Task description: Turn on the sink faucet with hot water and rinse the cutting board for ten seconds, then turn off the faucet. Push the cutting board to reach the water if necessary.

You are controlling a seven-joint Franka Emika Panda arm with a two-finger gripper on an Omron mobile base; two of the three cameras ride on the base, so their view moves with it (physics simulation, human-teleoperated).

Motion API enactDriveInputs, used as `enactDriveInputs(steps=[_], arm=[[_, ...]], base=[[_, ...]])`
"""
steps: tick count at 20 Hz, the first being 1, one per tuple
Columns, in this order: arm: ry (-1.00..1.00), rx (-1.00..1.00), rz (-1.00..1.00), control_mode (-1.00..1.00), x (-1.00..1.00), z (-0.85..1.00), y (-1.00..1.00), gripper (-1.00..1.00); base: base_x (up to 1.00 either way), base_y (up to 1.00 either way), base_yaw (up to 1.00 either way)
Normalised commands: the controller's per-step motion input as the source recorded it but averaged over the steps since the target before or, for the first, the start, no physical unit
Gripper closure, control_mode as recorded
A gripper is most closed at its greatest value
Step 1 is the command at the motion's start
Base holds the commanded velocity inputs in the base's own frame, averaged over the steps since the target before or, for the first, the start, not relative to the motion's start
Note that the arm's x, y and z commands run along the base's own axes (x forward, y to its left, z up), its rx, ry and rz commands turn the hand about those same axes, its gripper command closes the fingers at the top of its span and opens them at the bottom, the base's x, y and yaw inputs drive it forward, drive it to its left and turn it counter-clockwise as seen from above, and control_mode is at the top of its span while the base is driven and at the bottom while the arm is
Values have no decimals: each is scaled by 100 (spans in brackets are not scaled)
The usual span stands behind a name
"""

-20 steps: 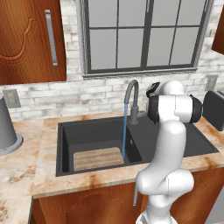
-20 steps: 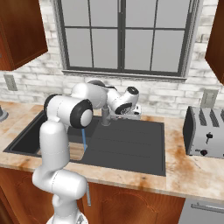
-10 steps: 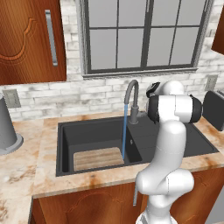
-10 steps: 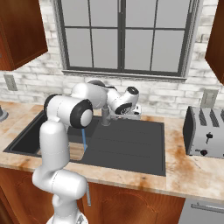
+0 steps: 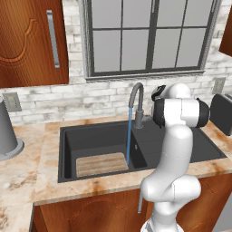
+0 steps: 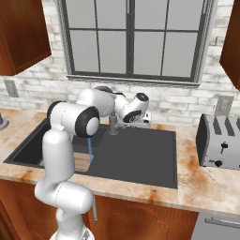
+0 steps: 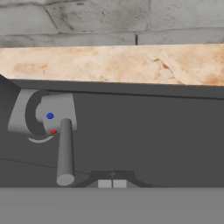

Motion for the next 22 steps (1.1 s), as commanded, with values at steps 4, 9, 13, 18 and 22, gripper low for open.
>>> enactDriveInputs(steps=[4, 9, 13, 18, 22], arm=[[0, 0, 0, -100, 0, 0, 0, 100], [0, 0, 0, -100, 0, 0, 0, 100], [0, 0, 0, -100, 0, 0, 0, 100], [0, 0, 0, -100, 0, 0, 0, 100], [0, 0, 0, -100, 0, 0, 0, 100]], base=[[0, 0, 0], [0, 0, 0], [0, 0, 0], [0, 0, 0], [0, 0, 0]])
